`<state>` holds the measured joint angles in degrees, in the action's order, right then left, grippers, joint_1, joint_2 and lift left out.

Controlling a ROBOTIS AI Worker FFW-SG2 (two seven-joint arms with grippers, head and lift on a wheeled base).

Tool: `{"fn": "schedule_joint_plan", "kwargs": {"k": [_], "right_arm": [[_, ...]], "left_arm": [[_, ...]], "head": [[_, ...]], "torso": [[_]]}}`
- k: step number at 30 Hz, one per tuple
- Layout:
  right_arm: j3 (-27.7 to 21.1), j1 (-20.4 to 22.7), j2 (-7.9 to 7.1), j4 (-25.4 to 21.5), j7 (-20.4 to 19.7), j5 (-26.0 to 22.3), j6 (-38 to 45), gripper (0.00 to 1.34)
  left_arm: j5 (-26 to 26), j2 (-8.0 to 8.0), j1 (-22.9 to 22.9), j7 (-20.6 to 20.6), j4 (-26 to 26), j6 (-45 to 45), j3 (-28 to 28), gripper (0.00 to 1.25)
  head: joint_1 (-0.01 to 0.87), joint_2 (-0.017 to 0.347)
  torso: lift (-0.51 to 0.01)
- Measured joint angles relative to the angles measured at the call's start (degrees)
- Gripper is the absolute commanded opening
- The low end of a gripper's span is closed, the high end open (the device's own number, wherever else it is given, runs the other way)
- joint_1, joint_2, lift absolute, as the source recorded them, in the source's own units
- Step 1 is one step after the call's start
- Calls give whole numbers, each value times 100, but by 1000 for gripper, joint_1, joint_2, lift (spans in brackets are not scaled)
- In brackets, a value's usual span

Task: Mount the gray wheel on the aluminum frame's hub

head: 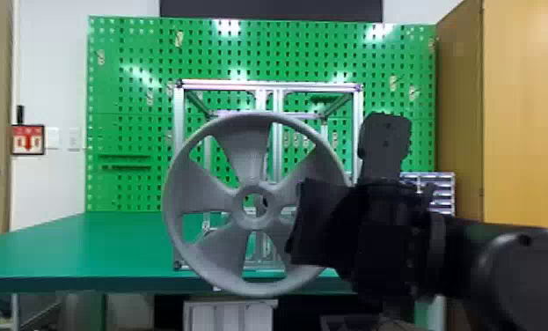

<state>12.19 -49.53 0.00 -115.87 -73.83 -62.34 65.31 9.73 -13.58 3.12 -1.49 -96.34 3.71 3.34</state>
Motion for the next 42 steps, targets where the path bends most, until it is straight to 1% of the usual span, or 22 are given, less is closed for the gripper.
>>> {"fn": "schedule_joint_plan", "kwargs": {"k": [5,11,15,18,22,24,26,30,33,39,42], "right_arm": [[-22,-3,0,3,0,-8,-5,180],[-13,-1,0,10,0,34,-9,180],[-6,-1,0,24,0,87,-11,180],[-17,-2,0,41,0,124,-16,180],[-46,-5,0,86,0,139,-18,180],[-55,-11,0,106,0,139,-18,180],[-63,-17,0,124,0,137,-18,180],[-80,-21,0,152,0,135,-18,180],[-92,-21,0,171,0,134,-18,180],[-128,-16,0,188,0,135,-15,181],[-135,-13,0,194,0,147,-10,180]], "left_arm": [[-66,-4,-3,4,-82,55,17,761],[-113,-43,-70,193,-439,318,138,756],[-94,-102,-137,519,-928,699,295,756],[-19,-167,-218,783,-1395,1023,452,756],[164,-226,-413,881,-1952,1433,587,755],[245,-240,-503,922,-2138,1592,612,755],[306,-260,-606,1060,-2351,1788,650,755],[389,-336,-813,1468,-2755,2204,798,755],[475,-364,-945,1643,-2974,2458,874,755],[932,-373,-1264,2043,-3459,3051,921,762],[1189,-373,-1393,2100,-3623,3179,899,762]], "head": [[-5,6],[-5,6],[-5,6],[-5,6],[-5,6],[-5,6],[-5,6],[-5,6],[-5,6],[-5,6],[-5,6]], "torso": [[-499],[-499],[-499],[-499],[-499],[-499],[-499],[-499],[-499],[-499],[-499]]}}
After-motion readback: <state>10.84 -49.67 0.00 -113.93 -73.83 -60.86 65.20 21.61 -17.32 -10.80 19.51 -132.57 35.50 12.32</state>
